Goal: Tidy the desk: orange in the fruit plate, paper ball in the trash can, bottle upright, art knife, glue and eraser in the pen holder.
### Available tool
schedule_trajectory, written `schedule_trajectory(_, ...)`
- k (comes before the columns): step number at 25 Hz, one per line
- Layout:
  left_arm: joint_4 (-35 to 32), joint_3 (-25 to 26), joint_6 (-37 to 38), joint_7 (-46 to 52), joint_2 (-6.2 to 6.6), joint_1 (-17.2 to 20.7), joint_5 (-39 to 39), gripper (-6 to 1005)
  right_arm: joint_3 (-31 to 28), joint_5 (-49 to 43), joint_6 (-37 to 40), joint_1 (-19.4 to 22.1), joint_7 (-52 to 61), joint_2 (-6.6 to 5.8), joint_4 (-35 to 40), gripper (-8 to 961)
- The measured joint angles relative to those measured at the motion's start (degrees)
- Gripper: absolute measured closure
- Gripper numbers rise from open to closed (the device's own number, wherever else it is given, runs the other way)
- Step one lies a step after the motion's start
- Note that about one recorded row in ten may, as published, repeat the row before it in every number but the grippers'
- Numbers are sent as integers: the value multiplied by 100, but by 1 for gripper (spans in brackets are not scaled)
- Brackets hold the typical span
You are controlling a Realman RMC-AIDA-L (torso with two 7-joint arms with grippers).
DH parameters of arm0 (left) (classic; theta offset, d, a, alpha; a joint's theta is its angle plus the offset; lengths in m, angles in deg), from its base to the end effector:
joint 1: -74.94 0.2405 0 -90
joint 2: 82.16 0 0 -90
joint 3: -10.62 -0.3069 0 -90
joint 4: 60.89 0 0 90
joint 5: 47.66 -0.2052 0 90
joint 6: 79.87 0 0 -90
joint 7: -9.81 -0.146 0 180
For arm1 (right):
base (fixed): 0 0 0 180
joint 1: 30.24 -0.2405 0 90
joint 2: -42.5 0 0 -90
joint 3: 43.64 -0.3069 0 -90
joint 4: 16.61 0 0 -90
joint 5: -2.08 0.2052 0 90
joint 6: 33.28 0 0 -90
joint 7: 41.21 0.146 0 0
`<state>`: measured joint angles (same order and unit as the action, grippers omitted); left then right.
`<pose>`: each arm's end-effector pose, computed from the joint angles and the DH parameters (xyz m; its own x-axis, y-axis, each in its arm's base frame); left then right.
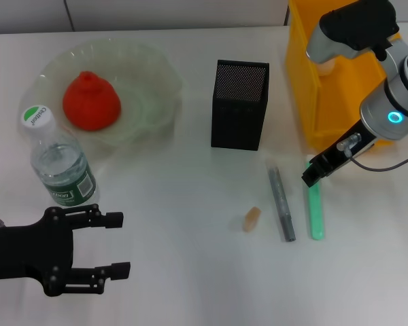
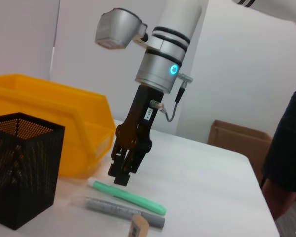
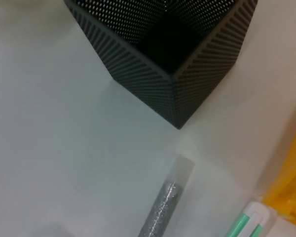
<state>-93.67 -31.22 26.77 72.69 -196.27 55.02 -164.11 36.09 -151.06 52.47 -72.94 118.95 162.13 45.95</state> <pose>-0.3484 0.2511 -0.0065 0.8266 0.2643 0.4969 0.3002 -0.9538 0.0079 0.2224 0.3977 -0.0533 0.5373 -0.8177 0.2068 -0.6656 -0.5616 -0.4915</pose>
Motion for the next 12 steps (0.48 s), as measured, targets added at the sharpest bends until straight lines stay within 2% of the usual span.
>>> schedule_trajectory(3,0,-1,-47,6,-13,-11,-79,202,56,-6,-9,-5,1,-2,-3,572)
schedule_trajectory(12,0,-2,-153,11,-50,-33,-128,202,179,-17,-231,-18,36,-2,-107,495)
